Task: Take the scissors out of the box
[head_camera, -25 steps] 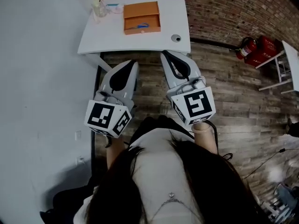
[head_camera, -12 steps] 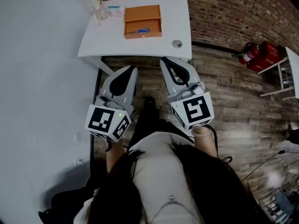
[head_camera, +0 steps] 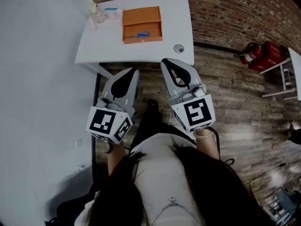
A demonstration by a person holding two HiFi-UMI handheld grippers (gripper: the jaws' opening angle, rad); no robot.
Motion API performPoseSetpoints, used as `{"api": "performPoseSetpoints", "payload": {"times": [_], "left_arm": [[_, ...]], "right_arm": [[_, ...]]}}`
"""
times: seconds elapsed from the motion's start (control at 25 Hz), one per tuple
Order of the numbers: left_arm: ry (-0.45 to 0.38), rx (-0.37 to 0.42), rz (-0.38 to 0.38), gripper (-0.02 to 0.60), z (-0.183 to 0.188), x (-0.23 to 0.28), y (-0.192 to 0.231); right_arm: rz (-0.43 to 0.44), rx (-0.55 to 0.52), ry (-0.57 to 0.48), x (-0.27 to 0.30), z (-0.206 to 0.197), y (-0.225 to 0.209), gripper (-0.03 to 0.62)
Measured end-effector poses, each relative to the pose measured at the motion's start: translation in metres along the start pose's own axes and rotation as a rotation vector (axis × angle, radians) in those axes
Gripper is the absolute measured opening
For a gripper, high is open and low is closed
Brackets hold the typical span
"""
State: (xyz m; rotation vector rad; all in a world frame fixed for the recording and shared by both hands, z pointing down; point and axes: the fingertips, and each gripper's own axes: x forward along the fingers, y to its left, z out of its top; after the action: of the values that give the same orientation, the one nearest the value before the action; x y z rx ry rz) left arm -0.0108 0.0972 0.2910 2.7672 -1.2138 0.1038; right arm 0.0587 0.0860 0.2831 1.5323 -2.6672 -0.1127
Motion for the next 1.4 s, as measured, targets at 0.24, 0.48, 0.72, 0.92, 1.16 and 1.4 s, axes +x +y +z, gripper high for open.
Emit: {"api": "performPoseSetpoints", "payload": {"times": [0.24,0.48,0.72,0.92,1.16,1.4], "left_arm": [[0.001,-0.012,-0.002,0.0,0.002,0.021,0.033],[-0.004,-0.024,0.002,0.0,0.004,0.039,0.066],[-0.018,-0.031,0.0,0.0,0.01,0.052,0.096],[-0.029,-0.038,-0.01,0.0,0.015,0.063,0.119],[-0.038,-0.037,-0.036,0.0,0.022,0.078,0.14],[-0.052,-0.043,-0.059,0.0,0.029,0.09,0.163]], "right_arm": [[0.004,0.001,0.012,0.035,-0.004,-0.009,0.008],[0.014,0.001,0.008,0.069,-0.005,-0.017,0.008],[0.014,-0.004,0.008,0.103,-0.003,-0.021,0.008],[0.008,-0.019,0.02,0.129,-0.003,-0.024,0.008],[-0.006,-0.03,0.029,0.157,0.0,-0.032,0.008],[-0.015,-0.047,0.034,0.184,0.004,-0.033,0.008]]}}
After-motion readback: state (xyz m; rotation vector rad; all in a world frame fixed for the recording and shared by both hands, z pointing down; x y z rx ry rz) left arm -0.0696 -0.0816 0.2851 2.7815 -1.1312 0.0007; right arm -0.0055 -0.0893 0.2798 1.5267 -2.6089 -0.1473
